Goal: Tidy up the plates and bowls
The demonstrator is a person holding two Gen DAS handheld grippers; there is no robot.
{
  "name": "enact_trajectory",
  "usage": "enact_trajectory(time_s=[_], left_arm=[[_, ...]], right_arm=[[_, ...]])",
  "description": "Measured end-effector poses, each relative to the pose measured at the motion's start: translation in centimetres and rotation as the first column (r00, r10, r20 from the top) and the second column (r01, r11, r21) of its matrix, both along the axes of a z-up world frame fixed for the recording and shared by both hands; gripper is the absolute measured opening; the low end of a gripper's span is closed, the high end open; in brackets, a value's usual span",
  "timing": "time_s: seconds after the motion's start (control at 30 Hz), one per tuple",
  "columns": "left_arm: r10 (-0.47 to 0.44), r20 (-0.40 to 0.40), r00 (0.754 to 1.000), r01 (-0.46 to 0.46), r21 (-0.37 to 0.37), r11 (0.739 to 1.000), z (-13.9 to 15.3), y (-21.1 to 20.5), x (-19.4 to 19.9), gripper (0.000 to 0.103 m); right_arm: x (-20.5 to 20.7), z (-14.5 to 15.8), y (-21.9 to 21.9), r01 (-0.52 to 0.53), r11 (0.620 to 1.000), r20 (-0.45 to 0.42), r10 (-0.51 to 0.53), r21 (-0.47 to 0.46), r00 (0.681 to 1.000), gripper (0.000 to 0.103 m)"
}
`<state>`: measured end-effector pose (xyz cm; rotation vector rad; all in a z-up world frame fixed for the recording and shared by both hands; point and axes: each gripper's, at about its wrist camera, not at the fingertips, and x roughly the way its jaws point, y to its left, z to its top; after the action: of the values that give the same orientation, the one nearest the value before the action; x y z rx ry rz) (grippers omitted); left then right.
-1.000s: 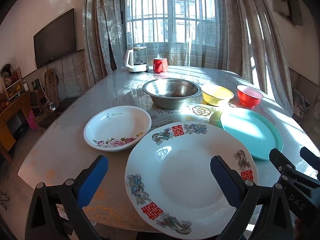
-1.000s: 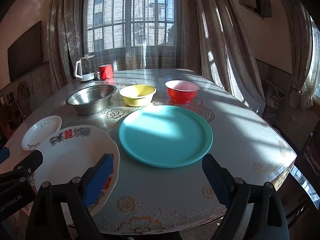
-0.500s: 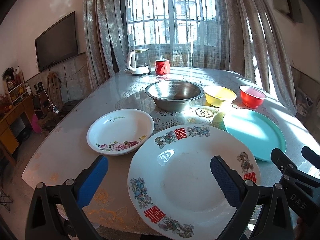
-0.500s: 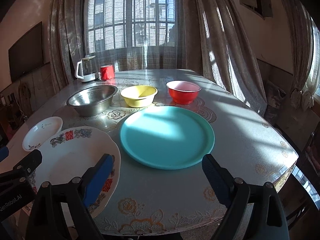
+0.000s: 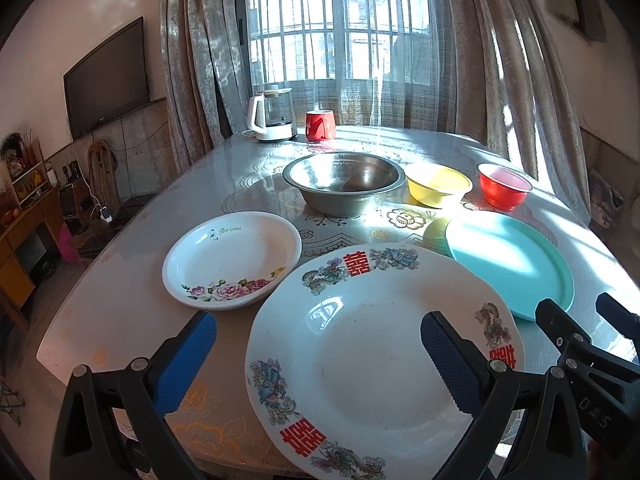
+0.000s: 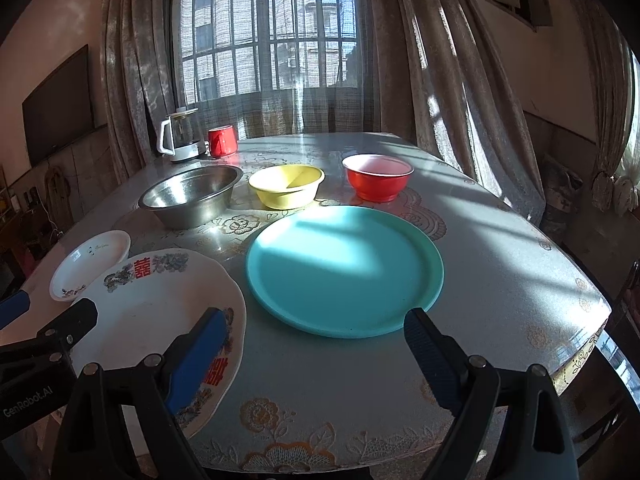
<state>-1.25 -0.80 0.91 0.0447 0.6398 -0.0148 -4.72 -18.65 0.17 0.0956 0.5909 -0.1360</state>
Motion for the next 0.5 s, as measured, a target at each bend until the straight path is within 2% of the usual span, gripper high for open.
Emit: enact_trajectory(time_s=[0.5], left_arm=[[0.003,-0.02,1.0,-0.003,-0.006,1.0,-0.34,0.09,0.4,0.103]], right_arm=[[0.39,-0.23,0.28,-0.039,0.999,-0.007,0.039,0.01,0.999,0.092]])
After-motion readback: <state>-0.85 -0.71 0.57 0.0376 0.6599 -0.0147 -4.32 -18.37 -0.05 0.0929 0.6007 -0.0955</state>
